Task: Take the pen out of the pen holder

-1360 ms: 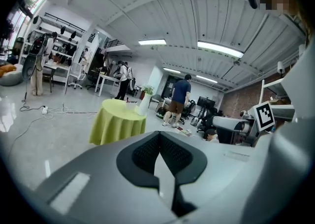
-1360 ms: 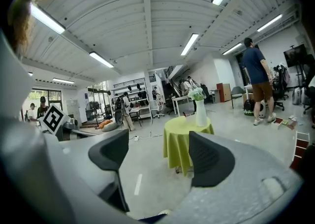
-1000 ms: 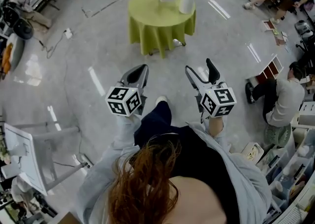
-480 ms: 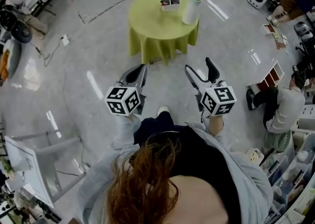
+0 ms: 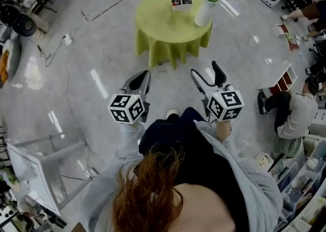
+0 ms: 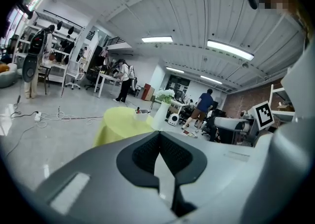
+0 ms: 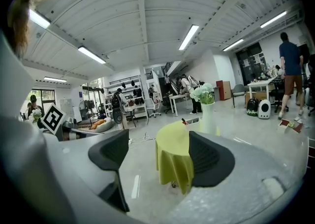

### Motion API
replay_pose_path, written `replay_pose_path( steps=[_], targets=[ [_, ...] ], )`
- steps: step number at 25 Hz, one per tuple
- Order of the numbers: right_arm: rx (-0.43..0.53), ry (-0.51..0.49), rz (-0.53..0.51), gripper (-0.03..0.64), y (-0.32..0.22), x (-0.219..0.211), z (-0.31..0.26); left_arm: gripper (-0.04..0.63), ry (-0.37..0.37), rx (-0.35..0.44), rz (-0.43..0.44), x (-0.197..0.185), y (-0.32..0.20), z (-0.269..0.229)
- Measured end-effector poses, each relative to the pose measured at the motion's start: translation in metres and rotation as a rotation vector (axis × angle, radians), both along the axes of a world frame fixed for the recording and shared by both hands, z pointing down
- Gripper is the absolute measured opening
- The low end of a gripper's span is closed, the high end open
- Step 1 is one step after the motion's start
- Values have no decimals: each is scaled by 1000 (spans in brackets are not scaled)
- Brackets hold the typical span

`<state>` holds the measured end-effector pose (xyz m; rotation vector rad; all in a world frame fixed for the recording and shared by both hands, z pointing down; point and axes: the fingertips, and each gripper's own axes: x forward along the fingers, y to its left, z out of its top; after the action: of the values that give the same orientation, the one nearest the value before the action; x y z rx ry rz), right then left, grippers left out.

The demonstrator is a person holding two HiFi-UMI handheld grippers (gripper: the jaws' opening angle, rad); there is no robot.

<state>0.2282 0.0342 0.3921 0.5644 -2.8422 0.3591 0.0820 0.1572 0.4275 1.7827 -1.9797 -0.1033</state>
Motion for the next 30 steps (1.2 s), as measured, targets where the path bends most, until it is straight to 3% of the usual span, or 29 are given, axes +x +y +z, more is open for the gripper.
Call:
replay_pose_path(
  steps=[7, 15, 30],
  targets=[
    [-41, 36, -49, 376, 0, -13, 24, 15, 68, -28, -43, 1, 11, 25],
    [-14, 25, -111, 376, -26, -58, 16, 15, 87, 17, -131, -44, -7, 15],
    [-3, 11, -144, 376, -123, -156, 4, 15, 32, 21, -132, -129, -105, -7]
  ],
)
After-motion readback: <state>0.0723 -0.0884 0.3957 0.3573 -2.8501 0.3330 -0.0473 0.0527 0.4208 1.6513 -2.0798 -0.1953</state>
